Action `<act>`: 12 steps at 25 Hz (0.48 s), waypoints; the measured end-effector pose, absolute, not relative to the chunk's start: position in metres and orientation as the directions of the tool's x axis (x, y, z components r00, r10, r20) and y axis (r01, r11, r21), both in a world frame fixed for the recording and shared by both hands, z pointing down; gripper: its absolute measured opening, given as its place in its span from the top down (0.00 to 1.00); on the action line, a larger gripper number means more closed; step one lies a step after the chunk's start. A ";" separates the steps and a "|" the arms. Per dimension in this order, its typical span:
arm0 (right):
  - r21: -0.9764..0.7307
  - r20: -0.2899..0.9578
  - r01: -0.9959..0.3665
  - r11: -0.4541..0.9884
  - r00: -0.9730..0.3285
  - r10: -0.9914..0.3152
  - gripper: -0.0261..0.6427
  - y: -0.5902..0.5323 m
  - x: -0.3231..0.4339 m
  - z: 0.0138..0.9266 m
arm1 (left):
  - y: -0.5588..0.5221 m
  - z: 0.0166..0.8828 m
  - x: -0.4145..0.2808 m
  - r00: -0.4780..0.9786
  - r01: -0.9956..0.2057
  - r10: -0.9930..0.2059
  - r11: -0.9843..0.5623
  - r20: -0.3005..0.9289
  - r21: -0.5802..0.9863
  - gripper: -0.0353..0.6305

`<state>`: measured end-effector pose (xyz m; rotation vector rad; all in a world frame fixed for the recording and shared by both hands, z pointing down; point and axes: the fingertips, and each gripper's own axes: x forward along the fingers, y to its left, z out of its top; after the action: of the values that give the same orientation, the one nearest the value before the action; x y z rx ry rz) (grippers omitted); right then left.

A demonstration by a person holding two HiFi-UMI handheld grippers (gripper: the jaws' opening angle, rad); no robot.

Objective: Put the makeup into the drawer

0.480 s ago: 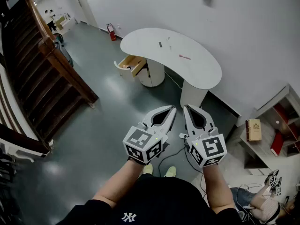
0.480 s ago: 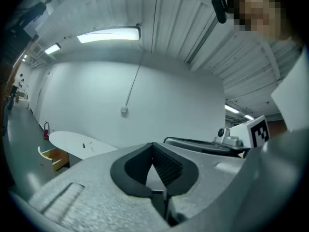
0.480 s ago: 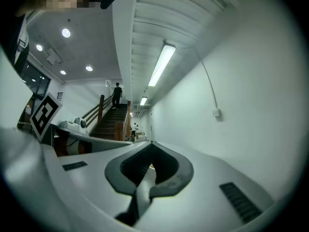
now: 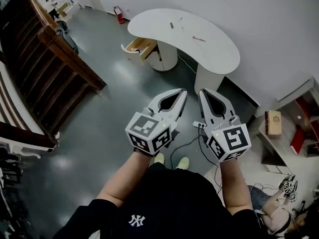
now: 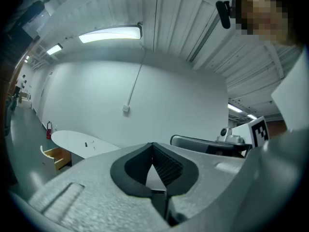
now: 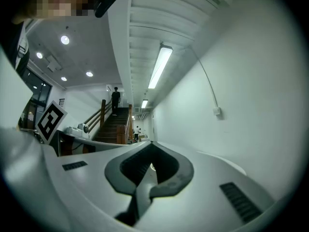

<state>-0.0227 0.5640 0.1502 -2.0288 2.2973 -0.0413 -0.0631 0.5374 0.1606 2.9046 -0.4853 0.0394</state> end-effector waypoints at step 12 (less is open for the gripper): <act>-0.137 -0.020 -0.981 0.139 -0.137 -0.990 0.94 0.532 -0.008 0.164 | 0.500 0.170 -0.061 0.931 -0.366 -0.358 -0.906 0.075 0.214 0.93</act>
<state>-0.0083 0.5322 0.1636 -1.9906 2.2885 -0.1382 -0.0612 0.4996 0.1699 2.8638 -0.5437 0.0503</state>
